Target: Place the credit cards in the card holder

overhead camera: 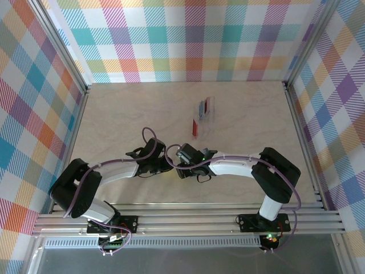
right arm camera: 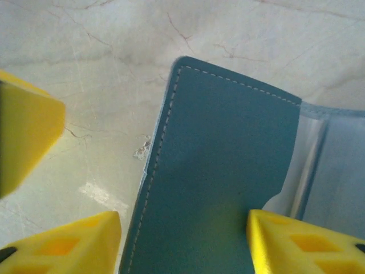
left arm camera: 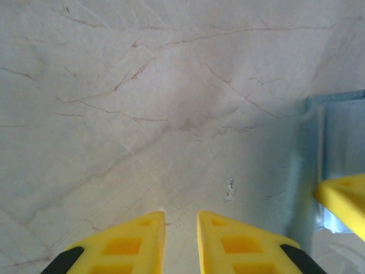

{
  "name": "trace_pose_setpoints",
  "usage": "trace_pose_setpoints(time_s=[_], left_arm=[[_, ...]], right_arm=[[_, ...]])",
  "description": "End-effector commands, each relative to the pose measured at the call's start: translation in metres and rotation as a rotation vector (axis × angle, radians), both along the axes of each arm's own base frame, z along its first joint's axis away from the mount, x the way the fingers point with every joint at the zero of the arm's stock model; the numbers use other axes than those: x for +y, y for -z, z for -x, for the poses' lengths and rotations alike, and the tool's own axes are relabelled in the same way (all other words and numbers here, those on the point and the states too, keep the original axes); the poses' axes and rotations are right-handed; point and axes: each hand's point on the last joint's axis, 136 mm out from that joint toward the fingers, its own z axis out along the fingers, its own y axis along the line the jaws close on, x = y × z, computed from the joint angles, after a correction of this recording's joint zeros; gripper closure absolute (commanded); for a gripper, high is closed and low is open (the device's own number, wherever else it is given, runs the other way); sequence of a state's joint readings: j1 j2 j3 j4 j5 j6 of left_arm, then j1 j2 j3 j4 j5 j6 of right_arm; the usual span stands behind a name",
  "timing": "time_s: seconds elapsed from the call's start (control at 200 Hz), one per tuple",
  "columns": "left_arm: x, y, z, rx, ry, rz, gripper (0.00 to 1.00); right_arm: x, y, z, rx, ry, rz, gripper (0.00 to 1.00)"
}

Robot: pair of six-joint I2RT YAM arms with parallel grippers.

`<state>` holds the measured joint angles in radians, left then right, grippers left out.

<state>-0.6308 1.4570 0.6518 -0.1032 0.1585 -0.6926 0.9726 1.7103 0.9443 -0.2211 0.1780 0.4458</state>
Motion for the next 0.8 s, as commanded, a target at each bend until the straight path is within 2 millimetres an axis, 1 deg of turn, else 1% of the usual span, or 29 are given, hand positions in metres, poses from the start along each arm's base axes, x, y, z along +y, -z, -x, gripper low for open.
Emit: trace_pose_setpoints(time_s=[0.0, 0.13, 0.26, 0.345, 0.405, 0.54, 0.61, 0.75, 0.795], left_arm=[[0.004, -0.017, -0.002, -0.013, -0.009, -0.002, 0.75], [-0.004, -0.03, -0.006, -0.028, 0.016, 0.026, 0.76], [-0.018, -0.041, -0.012, -0.044, 0.039, 0.072, 0.81], [-0.032, -0.048, -0.017, -0.049, 0.072, 0.098, 0.86], [-0.041, -0.05, -0.021, -0.05, 0.089, 0.102, 0.89], [-0.06, -0.042, -0.028, -0.025, 0.121, 0.105, 0.96], [-0.069, -0.033, -0.03, -0.002, 0.137, 0.096, 0.99], [-0.076, -0.016, -0.032, 0.028, 0.146, 0.071, 1.0], [-0.076, -0.009, -0.032, 0.042, 0.15, 0.056, 1.0]], right_arm=[[0.011, -0.007, 0.006, 0.066, -0.028, -0.135, 0.34], [0.005, -0.005, 0.003, 0.117, 0.006, -0.197, 0.32], [0.004, -0.003, 0.004, 0.183, 0.026, -0.298, 0.33], [0.0, -0.001, 0.002, 0.213, 0.053, -0.339, 0.35], [-0.003, 0.001, 0.0, 0.233, 0.075, -0.368, 0.39], [-0.011, 0.005, -0.004, 0.242, 0.122, -0.395, 0.48], [-0.015, 0.006, -0.005, 0.236, 0.144, -0.389, 0.52], [-0.019, 0.003, -0.008, 0.214, 0.165, -0.399, 0.59], [-0.02, 0.001, -0.008, 0.211, 0.165, -0.402, 0.6]])
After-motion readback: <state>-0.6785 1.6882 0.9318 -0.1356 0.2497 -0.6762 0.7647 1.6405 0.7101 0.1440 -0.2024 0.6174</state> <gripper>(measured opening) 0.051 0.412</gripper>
